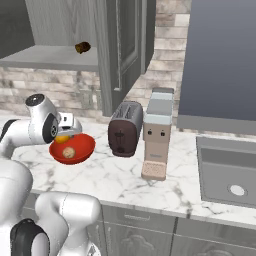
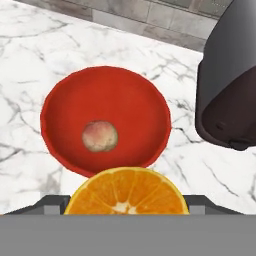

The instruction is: Open the cabinet. Pick the orange and peach from the cabinet and place them into the bowl. Then close the cabinet.

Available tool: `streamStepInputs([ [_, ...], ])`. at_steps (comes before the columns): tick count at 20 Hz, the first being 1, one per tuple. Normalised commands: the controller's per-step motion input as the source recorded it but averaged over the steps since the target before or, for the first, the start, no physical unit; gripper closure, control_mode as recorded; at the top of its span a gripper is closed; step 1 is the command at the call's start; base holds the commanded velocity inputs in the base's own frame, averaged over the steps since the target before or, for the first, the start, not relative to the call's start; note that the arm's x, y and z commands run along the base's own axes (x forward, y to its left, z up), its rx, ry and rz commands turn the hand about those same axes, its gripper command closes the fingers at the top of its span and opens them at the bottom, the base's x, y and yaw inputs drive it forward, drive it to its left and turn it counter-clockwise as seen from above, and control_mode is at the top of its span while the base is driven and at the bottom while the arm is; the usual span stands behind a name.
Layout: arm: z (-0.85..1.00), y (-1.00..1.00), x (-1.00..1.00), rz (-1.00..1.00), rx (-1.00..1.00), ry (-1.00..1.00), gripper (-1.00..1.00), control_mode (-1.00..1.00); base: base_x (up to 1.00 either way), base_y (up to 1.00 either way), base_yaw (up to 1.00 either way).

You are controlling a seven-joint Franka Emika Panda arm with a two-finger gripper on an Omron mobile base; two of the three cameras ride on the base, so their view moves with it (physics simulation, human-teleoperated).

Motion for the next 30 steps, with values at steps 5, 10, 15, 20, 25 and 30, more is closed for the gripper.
streamStepInputs([
  [5,-0.34,0.0,0.27,0.0,-0.01,0.0,1.0,-1.0,0.0,0.0,0.0],
  [10,-0.32,0.0,0.26,0.0,0.0,0.01,1.0,-1.0,0.0,0.0,0.0],
  [15,-0.22,0.0,0.29,0.0,0.0,0.04,1.0,-1.0,0.0,0.0,0.0],
  [20,-0.21,0.0,0.31,0.0,0.0,0.04,1.0,-1.0,0.0,0.0,0.0],
  [25,-0.2,0.0,0.3,0.0,0.0,0.04,1.0,-1.0,0.0,0.0,0.0],
  [30,-0.2,0.0,0.16,0.0,0.0,0.05,1.0,-1.0,0.0,0.0,0.0],
])
